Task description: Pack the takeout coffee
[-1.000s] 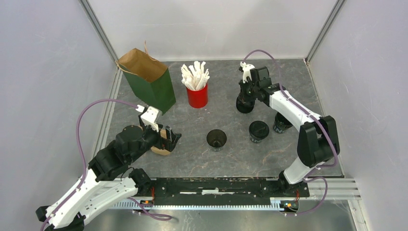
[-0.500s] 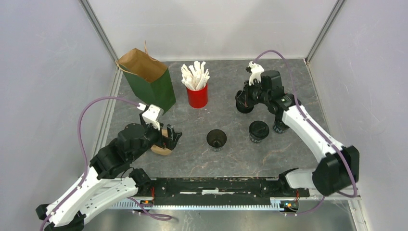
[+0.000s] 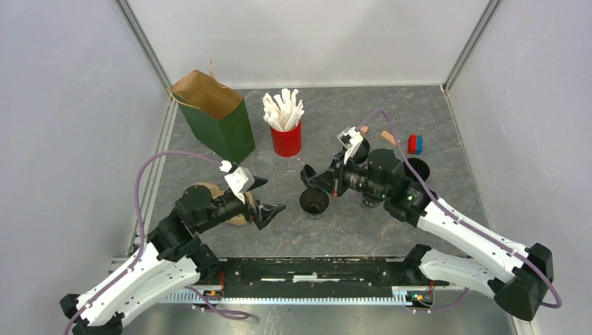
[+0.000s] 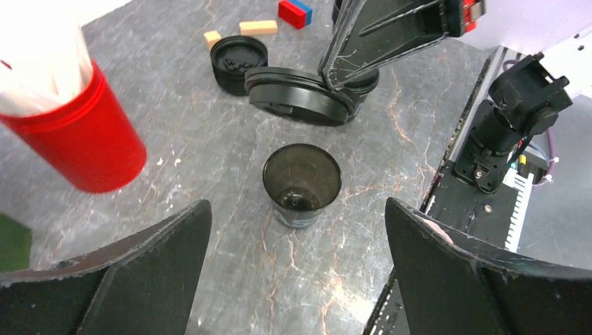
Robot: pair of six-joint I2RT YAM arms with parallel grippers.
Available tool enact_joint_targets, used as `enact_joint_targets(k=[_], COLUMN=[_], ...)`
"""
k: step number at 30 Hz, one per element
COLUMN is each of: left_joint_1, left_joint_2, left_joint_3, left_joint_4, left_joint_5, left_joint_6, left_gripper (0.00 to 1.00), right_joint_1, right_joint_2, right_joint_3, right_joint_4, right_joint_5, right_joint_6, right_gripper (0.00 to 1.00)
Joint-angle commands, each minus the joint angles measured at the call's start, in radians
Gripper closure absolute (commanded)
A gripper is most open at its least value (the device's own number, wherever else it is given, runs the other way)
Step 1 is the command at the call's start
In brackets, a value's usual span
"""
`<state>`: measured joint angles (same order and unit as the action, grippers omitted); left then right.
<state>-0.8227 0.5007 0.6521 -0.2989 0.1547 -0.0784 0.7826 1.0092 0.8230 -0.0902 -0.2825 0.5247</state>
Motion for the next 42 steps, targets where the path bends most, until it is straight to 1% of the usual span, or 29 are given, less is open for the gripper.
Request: enact_joint_targets(k=[1,3,10,21,27,35,42], left_joint_1=[-0.004,-0.004,-0.004,-0.004,-0.004,-0.004,-0.003], left_joint_2=[-0.018,-0.009,0.037,0.064,0.068,0.121,0.14], left_joint_3=[-0.066,-0.086,-0.131,-0.208,-0.225,-0.205,-0.206], left_joint_4=[0.259,0.307,0.48,0.662,0.721,0.754,0.769], left_joint_5=[0.08,0.065,0.094,0.174,0.14,0.197,0.168], left_joint_6=[0.13,0.135,0.114,0.126,0.139,0.107,0.098], left_gripper=[0.0,0.0,0.0,0.0,0.0,0.0,0.0], right_joint_1=[0.077,0.103,0.155,0.193,0.201,0.206,0.208], right_joint_2=[-0.069,-0.084,-0.085,-0.074,-0.076,-0.077,-0.089], right_joint_3=[-0.056,-0.086,-0.105,-0.104,-0.1,-0.096,-0.105], right_joint_4=[0.258,0.328,0.433,0.477,0.483,0.491,0.493], right_joint_5=[0.042,0.05,0.086,0.112,0.109,0.119,0.128], right_joint_6=[0.168,0.207,0.264,0.281,0.282,0.287,0.288], right_gripper=[1.0,1.0,1.0,1.0,1.0,1.0,1.0])
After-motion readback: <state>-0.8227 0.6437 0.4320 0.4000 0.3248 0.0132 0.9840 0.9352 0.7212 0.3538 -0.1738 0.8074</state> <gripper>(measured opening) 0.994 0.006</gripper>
